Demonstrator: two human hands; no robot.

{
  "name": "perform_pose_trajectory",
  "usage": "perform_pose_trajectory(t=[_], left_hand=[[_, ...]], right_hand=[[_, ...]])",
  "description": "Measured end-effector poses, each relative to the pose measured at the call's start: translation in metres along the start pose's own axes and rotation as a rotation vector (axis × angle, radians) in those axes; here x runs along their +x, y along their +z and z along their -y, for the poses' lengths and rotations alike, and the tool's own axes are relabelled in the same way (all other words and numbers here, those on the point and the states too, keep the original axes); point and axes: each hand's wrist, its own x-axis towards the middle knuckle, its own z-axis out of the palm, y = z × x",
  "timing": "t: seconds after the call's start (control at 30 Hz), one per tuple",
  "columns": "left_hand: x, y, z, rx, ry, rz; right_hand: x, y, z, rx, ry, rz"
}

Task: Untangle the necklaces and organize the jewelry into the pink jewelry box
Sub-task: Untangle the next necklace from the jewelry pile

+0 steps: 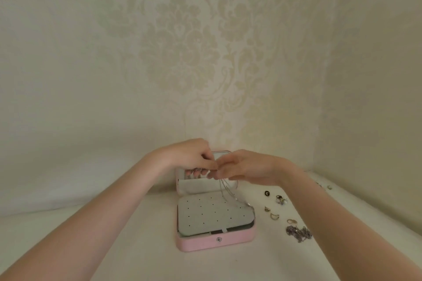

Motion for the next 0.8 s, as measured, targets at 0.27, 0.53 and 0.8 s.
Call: perform_pose_trajectory(t=[0.27, 0.53, 0.8], left_hand=[[0.004, -0.028, 0.017, -0.042, 0.079, -0.285], [0.030, 0.020, 0.054, -0.087, 0.081, -0.413], [0.059, 0.030, 0.081, -0.097, 0.139, -0.557]], right_hand=[[0.003, -0.021, 0.004, 0.220, -0.040, -0.319], [0.032, -0.043, 0.031, -0.051, -0.047, -0.526], [0.058, -0.059, 0.017, -0.101, -0.001, -0.557]])
